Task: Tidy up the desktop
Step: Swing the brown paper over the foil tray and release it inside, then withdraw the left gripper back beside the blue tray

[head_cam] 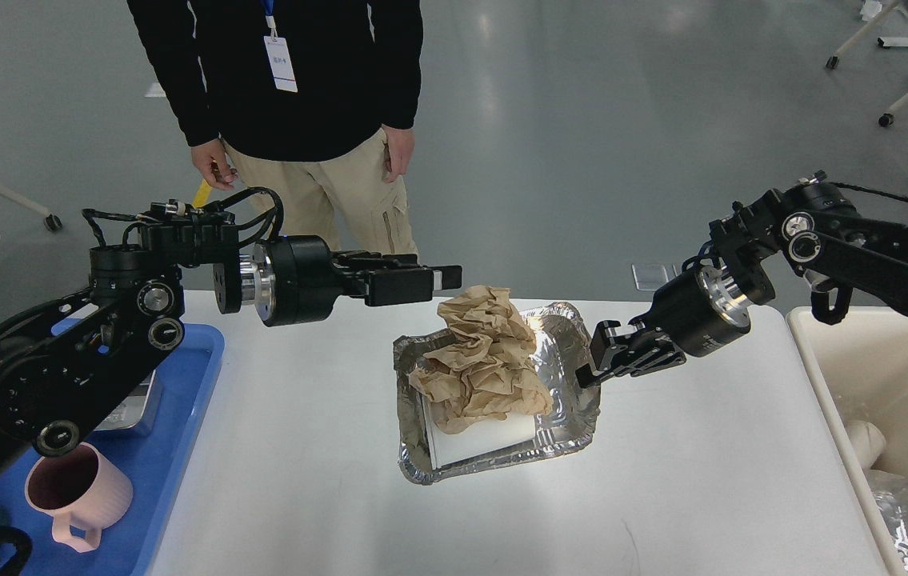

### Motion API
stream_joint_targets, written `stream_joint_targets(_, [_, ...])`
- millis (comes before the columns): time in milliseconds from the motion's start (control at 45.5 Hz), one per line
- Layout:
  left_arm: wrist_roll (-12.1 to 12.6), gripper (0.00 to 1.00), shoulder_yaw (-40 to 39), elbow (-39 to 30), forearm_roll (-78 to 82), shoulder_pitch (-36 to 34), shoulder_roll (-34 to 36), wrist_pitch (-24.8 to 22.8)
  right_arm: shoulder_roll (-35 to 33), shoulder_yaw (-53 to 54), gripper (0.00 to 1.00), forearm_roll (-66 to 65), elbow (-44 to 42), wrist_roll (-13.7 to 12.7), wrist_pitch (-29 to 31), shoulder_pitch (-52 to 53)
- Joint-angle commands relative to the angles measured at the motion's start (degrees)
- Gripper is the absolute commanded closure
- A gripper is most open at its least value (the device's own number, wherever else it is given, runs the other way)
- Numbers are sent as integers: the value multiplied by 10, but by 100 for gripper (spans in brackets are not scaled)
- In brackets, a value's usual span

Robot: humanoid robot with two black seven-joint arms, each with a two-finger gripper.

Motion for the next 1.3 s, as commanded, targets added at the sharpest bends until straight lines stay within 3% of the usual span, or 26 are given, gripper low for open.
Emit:
stream_joint_targets(0, [0,5,-4,0,-14,9,5,23,2,0,100,0,0,-3,0,-3])
stream_joint_targets(132, [0,5,-31,0,-27,29,5,62,1,-7,100,0,-1,-4,0,-4])
stream_joint_targets(351, [7,5,-120,0,-29,125,27,139,0,-11,100,0,-1,-4,0,-5])
stream_joint_targets(461, [83,3,-213,-6,-75,213,37,142,1,-12,100,0,-1,-4,0,-5])
stream_joint_targets(615, [138,3,-276,-8,-214,295,75,131,1,-13,100,0,-2,-4,0,-4])
stream_joint_targets(878, [140,3,-300,46,-546,346,162,161,2,-13,100,0,-4,-4,0,-4])
stream_joint_targets(1164, [146,3,-374,77,-685,401,182,158,-7,-27,100,0,-4,-4,0,-6])
stream_joint_targets(1273, [168,3,-373,90,-762,402,205,154,-12,-27,100,5,-5,-4,0,-6])
